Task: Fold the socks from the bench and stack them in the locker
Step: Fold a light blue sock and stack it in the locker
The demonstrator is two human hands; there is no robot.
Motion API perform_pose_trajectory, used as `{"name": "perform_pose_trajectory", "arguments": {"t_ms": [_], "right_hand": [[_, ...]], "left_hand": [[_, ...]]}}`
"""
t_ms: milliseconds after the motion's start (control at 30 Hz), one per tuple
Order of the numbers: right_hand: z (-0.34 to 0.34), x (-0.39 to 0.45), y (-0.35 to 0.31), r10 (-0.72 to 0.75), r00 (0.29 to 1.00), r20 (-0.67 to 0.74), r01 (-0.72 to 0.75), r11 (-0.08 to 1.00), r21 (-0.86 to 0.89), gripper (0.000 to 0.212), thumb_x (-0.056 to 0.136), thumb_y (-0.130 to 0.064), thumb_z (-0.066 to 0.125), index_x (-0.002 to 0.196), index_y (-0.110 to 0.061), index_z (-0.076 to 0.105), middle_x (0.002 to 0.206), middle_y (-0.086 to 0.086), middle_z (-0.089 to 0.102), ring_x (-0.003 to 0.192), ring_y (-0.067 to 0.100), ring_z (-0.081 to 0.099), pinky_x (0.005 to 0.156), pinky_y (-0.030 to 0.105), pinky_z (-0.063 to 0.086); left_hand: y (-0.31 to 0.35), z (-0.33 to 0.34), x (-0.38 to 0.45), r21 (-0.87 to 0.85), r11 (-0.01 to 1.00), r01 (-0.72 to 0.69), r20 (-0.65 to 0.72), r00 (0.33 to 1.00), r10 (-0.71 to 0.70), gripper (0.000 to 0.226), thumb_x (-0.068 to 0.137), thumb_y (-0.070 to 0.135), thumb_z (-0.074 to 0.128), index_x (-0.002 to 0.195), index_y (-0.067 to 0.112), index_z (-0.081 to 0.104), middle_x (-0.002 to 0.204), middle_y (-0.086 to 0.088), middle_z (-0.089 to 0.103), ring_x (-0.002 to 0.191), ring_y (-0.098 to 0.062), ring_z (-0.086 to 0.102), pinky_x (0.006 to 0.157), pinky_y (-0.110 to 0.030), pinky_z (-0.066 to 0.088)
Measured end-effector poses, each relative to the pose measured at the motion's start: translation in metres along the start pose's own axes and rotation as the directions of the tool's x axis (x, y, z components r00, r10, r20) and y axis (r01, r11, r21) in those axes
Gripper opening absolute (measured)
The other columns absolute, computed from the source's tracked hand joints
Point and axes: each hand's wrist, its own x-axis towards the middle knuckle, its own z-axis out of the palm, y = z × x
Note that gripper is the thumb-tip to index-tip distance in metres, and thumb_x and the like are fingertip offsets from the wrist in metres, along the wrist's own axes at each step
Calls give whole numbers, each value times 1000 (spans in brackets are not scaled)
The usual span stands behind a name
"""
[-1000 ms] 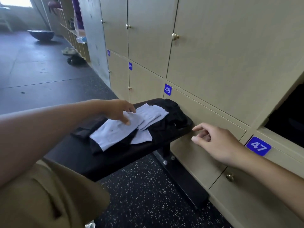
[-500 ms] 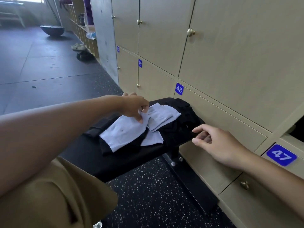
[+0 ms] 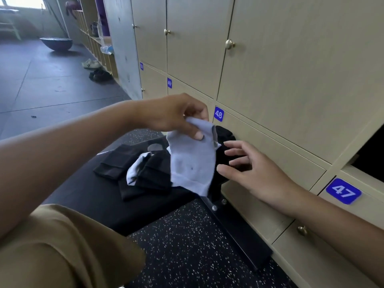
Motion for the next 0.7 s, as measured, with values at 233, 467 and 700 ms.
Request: {"name": "perform_pose_trajectory", "arguments": {"t_ms": [233, 467, 700], "right_hand": [[-10, -4, -12, -121, 982, -146, 141, 982, 128, 12, 91, -23, 75, 103, -22, 72, 99, -10, 74, 95, 3, 68, 85, 35, 56], [-27, -14, -10, 69, 958, -278, 10, 962, 272, 9, 92, -22, 74, 93, -13, 75, 90, 7, 78, 90, 27, 74, 84, 44, 57], [-46, -19, -5, 418, 881, -220, -178, 725, 665, 26, 97, -15, 65, 115, 3, 68, 109, 17, 75, 104, 30, 73, 102, 51, 53]], "left_hand": [[17, 32, 9, -244, 970, -18, -17, 1000, 14, 17, 89, 12, 78, 101, 3, 69, 99, -12, 75, 85, -9, 69, 76, -21, 53], [25, 58, 21, -315, 949, 25, -158, 984, -79, 25, 88, 16, 80, 108, 12, 65, 106, -17, 70, 88, -28, 68, 92, -43, 54], [44, 81, 25, -37, 996, -82, -341, 938, 64, 56, 82, 28, 83, 121, 41, 46, 126, 14, 44, 112, -1, 52, 90, -22, 45]]}}
